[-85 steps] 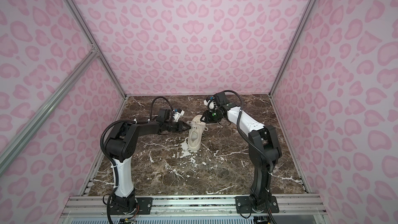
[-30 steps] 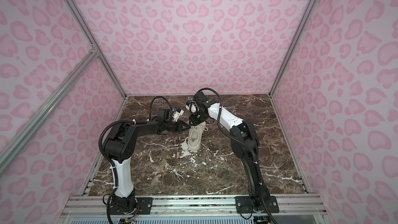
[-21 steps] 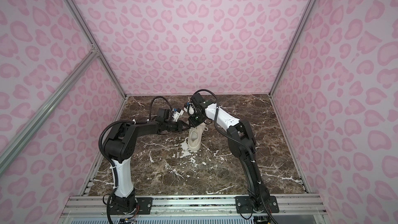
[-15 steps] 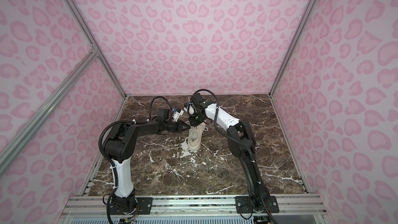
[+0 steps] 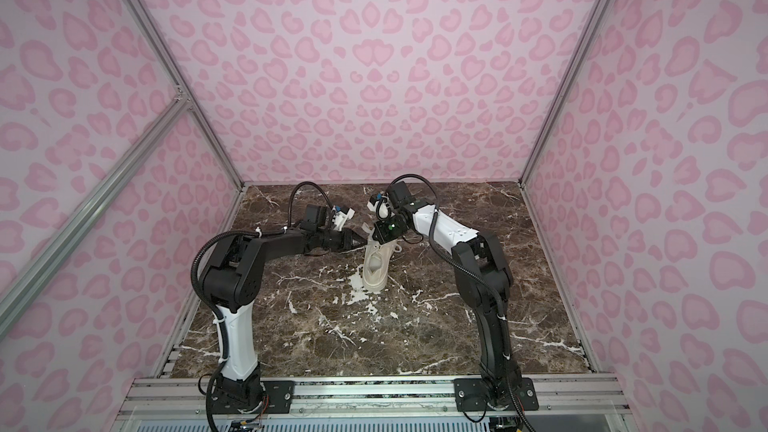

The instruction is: Tie the shoes

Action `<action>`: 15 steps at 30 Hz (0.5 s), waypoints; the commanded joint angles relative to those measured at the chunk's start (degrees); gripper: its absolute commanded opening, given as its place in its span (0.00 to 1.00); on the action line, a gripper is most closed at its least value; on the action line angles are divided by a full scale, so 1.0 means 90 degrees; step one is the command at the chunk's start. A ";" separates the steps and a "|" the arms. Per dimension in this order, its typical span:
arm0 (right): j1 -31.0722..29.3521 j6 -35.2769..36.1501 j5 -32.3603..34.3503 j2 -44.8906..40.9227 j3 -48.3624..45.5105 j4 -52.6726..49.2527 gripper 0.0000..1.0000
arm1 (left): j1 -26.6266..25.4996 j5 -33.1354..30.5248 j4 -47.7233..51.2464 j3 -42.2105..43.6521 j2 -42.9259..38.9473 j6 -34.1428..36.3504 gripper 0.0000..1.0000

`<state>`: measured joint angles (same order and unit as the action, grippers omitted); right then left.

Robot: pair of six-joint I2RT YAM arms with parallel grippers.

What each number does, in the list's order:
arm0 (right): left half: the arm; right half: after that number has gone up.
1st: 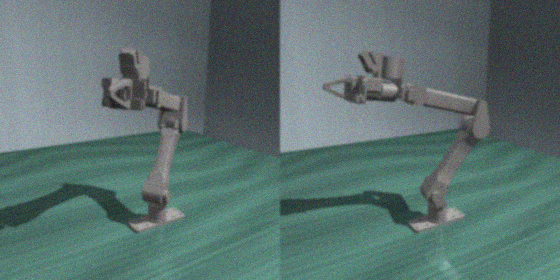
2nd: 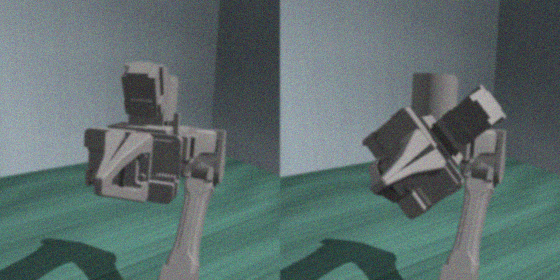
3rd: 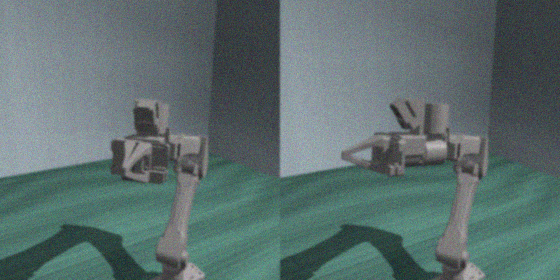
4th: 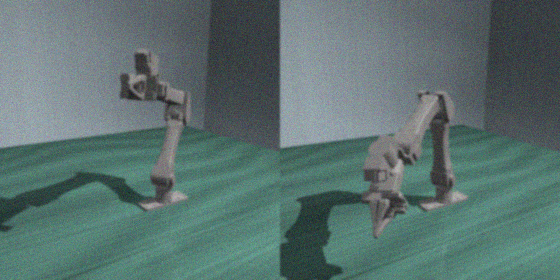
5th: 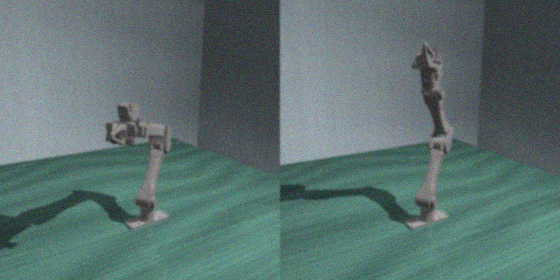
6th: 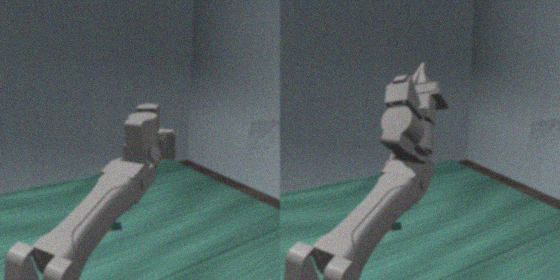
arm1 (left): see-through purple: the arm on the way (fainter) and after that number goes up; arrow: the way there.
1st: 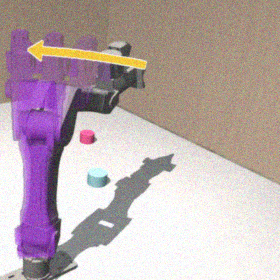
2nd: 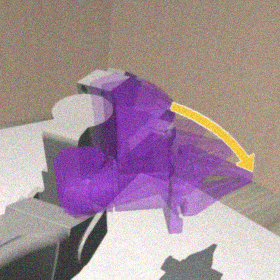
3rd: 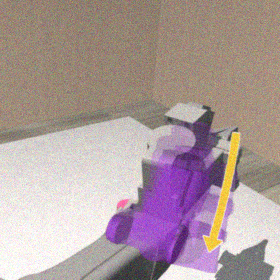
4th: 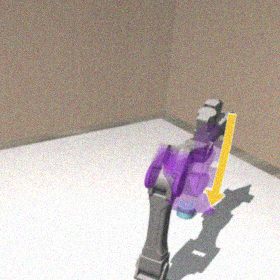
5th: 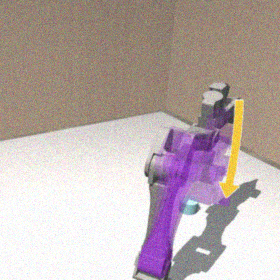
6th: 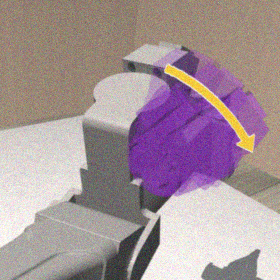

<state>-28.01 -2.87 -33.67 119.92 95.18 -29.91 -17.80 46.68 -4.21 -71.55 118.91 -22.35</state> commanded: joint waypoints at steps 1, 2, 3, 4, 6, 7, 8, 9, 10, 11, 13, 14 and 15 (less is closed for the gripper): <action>0.0043 -0.0354 -0.0747 -0.0091 -0.0214 0.0723 0.07 | 0.0001 0.0115 0.0182 -0.0180 0.0100 0.0109 0.20; 0.0055 -0.0387 -0.0850 -0.0115 -0.0270 0.0806 0.06 | -0.0001 0.0126 0.0218 -0.0237 0.0129 0.0110 0.20; 0.0074 -0.0451 -0.0954 -0.0152 -0.0352 0.0927 0.06 | 0.0005 0.0144 0.0278 -0.0314 0.0177 0.0112 0.20; 0.0108 -0.0544 -0.1077 -0.0187 -0.0461 0.1111 0.06 | -0.0003 0.0145 0.0353 -0.0391 0.0211 0.0134 0.20; 0.0177 -0.0791 -0.1275 -0.0277 -0.0710 0.1534 0.06 | 0.0000 0.0166 0.0385 -0.0467 0.0261 0.0121 0.20; 0.0209 -0.0909 -0.1383 -0.0336 -0.0860 0.1780 0.05 | 0.0005 0.0172 0.0389 -0.0504 0.0274 0.0120 0.20; 0.0230 -0.0971 -0.1462 -0.0362 -0.0922 0.1898 0.05 | -0.0003 0.0178 0.0397 -0.0533 0.0292 0.0115 0.20; 0.0241 -0.0979 -0.1507 -0.0375 -0.0961 0.1931 0.05 | 0.0003 0.0185 0.0440 -0.0573 0.0324 0.0129 0.20; 0.0246 -0.0975 -0.1552 -0.0370 -0.0974 0.1928 0.05 | 0.0001 0.0204 0.0488 -0.0576 0.0362 0.0154 0.20; 0.0241 -0.0961 -0.1615 -0.0358 -0.0985 0.1921 0.05 | 0.0002 0.0219 0.0531 -0.0748 0.0394 0.0167 0.20; 0.0262 -0.1005 -0.1725 -0.0363 -0.1061 0.2025 0.05 | 0.0001 0.0224 0.0617 -0.0874 0.0456 0.0197 0.20; 0.0278 -0.1051 -0.1797 -0.0383 -0.1171 0.2155 0.04 | -0.0005 0.0232 0.0647 -0.0918 0.0481 0.0207 0.20; 0.0296 -0.1130 -0.1875 -0.0411 -0.1355 0.2318 0.04 | -0.0004 0.0234 0.0701 -0.0988 0.0509 0.0222 0.20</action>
<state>-25.54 -11.20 -46.15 116.81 85.10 -14.39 -17.85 47.64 0.73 -78.96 122.78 -21.32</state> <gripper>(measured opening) 0.049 0.201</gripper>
